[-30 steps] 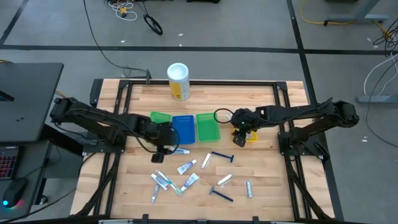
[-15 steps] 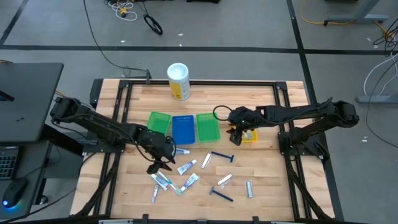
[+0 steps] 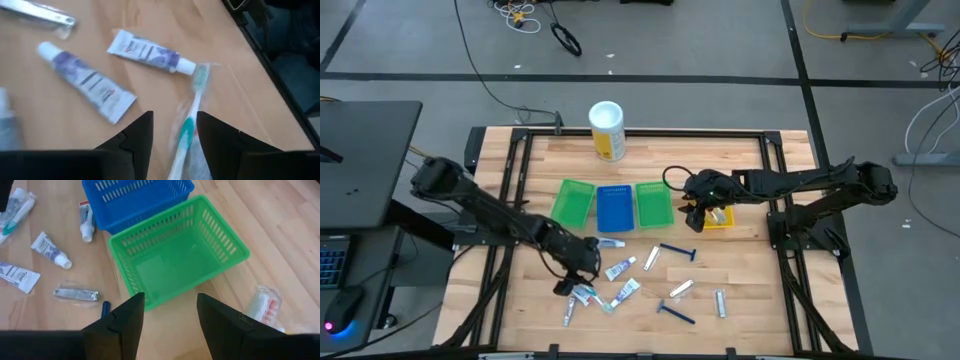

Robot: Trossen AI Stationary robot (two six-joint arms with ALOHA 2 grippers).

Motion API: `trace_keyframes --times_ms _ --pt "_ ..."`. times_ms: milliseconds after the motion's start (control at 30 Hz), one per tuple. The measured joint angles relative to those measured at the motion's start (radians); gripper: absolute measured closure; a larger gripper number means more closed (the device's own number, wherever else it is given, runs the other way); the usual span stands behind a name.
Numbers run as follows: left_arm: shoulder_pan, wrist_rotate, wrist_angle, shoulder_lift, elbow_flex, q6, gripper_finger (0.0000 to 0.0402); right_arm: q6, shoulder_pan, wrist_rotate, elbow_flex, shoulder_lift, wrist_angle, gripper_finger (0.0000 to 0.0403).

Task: Pick & Place Travel size toiletries
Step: Put the green and white toothbrush into the yellow bin

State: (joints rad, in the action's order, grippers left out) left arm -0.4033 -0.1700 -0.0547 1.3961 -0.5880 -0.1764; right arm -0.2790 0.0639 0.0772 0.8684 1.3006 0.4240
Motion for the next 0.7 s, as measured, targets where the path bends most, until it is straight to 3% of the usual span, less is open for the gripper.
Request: trace_keyframes --times_ms 200,333,500,700 --pt "-0.059 0.008 -0.108 0.081 -0.001 -0.073 0.0243 0.0 0.0 0.0 0.0 0.0 -0.004 0.0211" --pt "-0.11 0.069 -0.16 0.131 -0.009 -0.052 0.0228 0.0 0.0 0.0 0.0 0.0 -0.005 0.0211" --pt "-0.152 0.182 -0.156 0.171 -0.025 0.002 0.0207 0.0 0.0 -0.001 0.0 0.0 -0.019 0.0211" --pt "-0.169 0.197 -0.154 0.228 -0.026 -0.014 0.0191 0.0 0.0 -0.001 0.0 0.0 -0.042 0.0211"
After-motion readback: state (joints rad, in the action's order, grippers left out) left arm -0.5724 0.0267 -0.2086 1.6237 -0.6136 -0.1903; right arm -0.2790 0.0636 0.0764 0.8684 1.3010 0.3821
